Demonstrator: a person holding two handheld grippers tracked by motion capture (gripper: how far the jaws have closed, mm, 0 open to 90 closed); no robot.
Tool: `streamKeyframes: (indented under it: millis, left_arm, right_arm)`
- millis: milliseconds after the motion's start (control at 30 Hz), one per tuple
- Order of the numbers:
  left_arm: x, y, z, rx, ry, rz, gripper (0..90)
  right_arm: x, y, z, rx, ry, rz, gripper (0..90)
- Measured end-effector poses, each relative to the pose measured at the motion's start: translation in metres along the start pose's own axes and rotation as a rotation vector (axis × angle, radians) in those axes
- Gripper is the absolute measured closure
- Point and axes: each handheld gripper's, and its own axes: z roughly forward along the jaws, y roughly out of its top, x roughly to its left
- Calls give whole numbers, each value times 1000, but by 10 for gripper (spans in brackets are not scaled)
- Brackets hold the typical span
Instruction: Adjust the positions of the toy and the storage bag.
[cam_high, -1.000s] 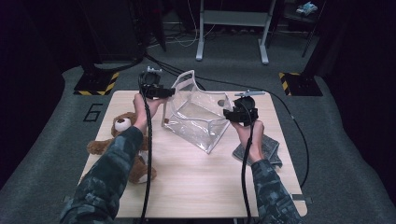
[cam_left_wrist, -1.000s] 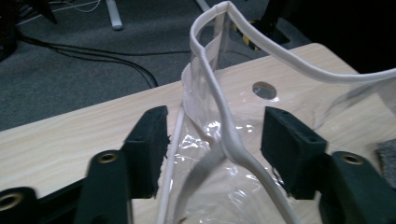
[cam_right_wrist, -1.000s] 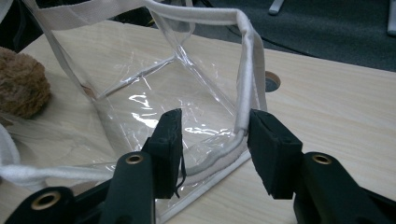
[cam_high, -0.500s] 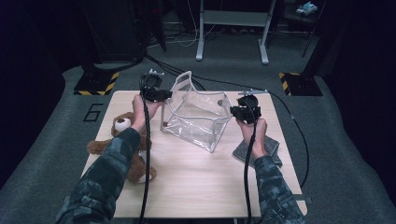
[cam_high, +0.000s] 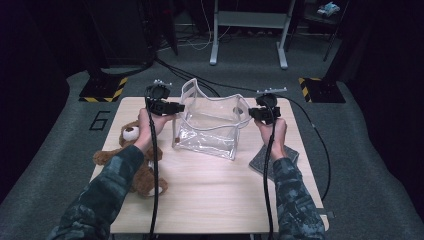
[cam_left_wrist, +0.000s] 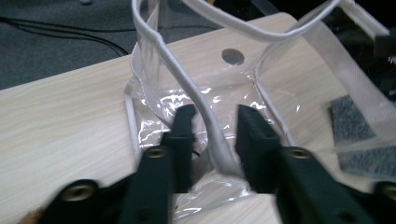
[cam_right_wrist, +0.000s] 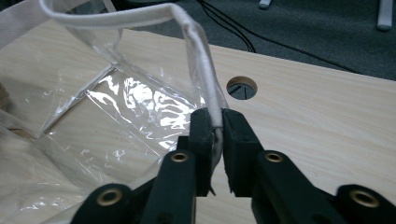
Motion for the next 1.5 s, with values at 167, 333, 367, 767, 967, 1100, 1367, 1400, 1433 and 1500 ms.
streamKeyframes:
  millis: [167, 333, 367, 767, 967, 1100, 1367, 1400, 1433, 1500]
  left_arm:
    - [9, 17, 4, -54, 6, -49, 401]
    - [20, 28, 17, -8, 23, -52, 392]
    - [22, 29, 20, 3, 25, -49, 413]
    - [28, 23, 24, 85, 40, -9, 818]
    - [26, 16, 12, 109, 18, -47, 816]
    - [20, 13, 7, 127, -18, -59, 805]
    - [26, 21, 18, 99, 29, -46, 467]
    - [29, 21, 22, 90, 24, -44, 442]
    - [29, 21, 22, 90, 24, -44, 430]
    - [35, 22, 27, 94, 28, -64, 452]
  right_arm:
    - [6, -5, -5, -9, 26, 21, 484]
    - [14, -8, -5, -1, 25, 20, 477]
    - [15, -8, -4, 2, 30, 23, 511]
    - [-2, -12, 0, 2, 26, 46, 868]
    - [-9, -10, 4, 18, -3, 61, 874]
    - [-15, -4, 5, 26, 3, 57, 874]
    - [-7, -3, 6, 46, 24, 62, 569]
    - [-6, -4, 5, 43, 29, 61, 551]
    - [-4, -5, 5, 39, 25, 68, 549]
    - [-3, -6, 6, 42, 30, 68, 556]
